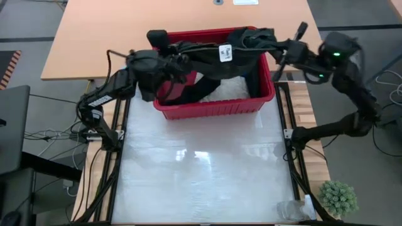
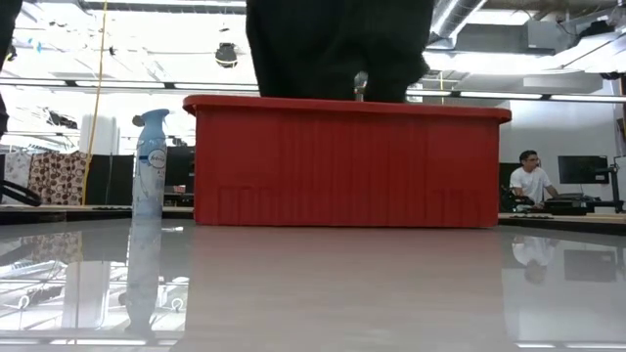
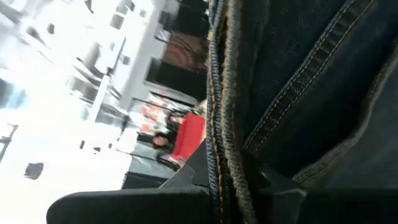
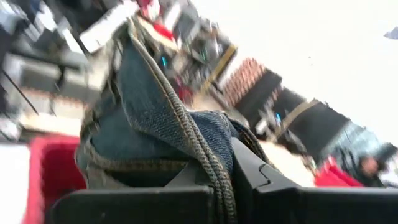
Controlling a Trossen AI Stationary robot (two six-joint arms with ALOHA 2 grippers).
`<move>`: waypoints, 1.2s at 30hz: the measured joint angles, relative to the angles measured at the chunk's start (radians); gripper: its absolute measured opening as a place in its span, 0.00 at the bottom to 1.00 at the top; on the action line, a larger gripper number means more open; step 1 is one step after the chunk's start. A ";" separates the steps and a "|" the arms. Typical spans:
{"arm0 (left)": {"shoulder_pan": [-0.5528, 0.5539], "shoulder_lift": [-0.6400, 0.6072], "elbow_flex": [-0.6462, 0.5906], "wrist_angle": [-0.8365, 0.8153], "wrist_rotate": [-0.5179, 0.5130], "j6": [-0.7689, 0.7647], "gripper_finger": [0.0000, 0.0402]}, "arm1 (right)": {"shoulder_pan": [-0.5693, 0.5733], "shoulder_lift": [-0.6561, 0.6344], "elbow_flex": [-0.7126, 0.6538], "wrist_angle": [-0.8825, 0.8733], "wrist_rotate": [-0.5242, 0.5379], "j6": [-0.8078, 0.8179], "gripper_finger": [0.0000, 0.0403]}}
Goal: Fold Laundry from Bin
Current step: Fold the black pants from the red bin
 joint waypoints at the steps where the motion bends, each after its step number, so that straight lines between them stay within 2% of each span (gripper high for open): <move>1: -0.020 0.000 0.000 0.043 -0.015 0.045 0.02 | 0.031 0.003 0.026 -0.002 0.000 0.000 0.09; 8: -0.156 0.000 0.000 0.316 -0.024 0.234 0.01 | 0.248 0.021 0.178 -0.006 -0.001 -0.001 0.09; 12: -0.233 0.000 0.000 0.445 -0.006 0.270 0.02 | 0.366 0.025 0.222 -0.006 -0.006 -0.002 0.09; 18: -0.354 0.000 0.000 0.548 0.100 0.233 0.01 | 0.557 0.024 0.227 -0.032 -0.014 0.011 0.09; 23: -0.438 0.000 0.000 0.529 0.076 0.096 0.02 | 0.692 0.030 0.227 -0.159 -0.013 0.137 0.09; 29: -0.522 0.000 0.000 0.381 -0.020 -0.140 0.03 | 0.852 0.059 0.227 -0.371 -0.013 0.402 0.09; 33: -0.561 0.000 0.000 0.176 -0.038 -0.436 0.03 | 0.954 0.085 0.228 -0.524 -0.006 0.628 0.09; 36: -0.573 0.000 0.000 -0.064 0.039 -0.748 0.03 | 1.023 0.119 0.228 -0.643 0.014 0.776 0.09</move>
